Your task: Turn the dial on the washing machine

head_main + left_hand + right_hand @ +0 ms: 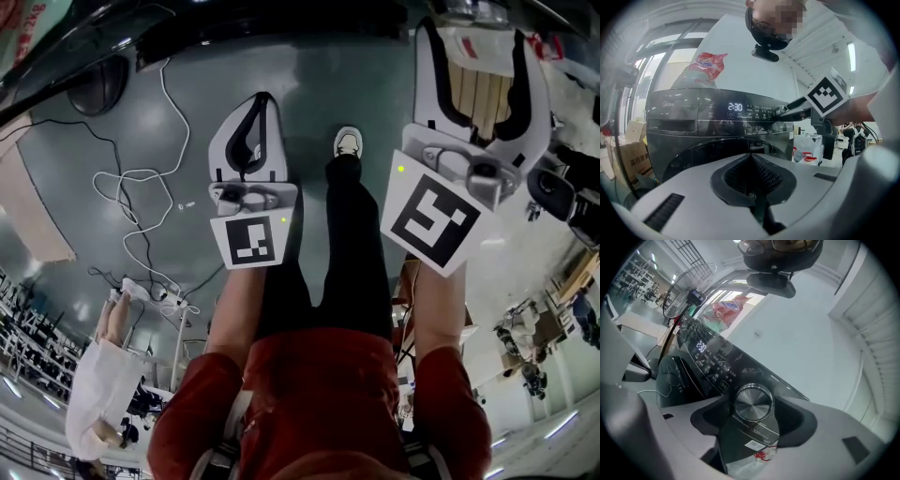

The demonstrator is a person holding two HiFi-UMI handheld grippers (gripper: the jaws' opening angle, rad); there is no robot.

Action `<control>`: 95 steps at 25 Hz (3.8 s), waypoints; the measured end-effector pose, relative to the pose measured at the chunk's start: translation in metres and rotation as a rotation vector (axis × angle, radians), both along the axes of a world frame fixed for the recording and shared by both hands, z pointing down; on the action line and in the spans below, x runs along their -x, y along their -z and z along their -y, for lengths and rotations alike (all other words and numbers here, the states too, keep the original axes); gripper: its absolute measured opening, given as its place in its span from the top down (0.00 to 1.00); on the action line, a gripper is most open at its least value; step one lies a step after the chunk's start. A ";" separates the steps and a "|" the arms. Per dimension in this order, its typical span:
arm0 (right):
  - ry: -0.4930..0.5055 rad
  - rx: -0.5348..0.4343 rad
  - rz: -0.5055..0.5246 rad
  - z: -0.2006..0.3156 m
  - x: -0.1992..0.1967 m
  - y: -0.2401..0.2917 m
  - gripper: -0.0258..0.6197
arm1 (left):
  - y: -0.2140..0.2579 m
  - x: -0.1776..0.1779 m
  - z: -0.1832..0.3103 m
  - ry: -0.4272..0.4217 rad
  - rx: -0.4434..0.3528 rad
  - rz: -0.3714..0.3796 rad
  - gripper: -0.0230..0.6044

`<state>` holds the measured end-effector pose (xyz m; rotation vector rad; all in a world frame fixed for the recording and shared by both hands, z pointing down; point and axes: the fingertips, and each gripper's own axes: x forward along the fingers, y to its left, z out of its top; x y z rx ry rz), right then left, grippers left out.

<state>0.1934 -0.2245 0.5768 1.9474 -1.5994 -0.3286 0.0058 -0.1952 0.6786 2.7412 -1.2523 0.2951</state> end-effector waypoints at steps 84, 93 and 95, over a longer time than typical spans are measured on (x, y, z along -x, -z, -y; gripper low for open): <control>0.005 -0.168 0.898 0.006 -0.012 0.000 0.54 | -0.018 0.008 -0.011 0.029 0.045 -0.001 0.95; -0.010 -0.182 0.935 0.007 -0.016 -0.004 0.53 | -0.023 0.009 -0.011 0.036 0.049 0.003 0.95; -0.013 -0.183 0.935 0.007 -0.014 -0.001 0.53 | -0.021 0.013 -0.011 0.035 0.049 0.005 0.95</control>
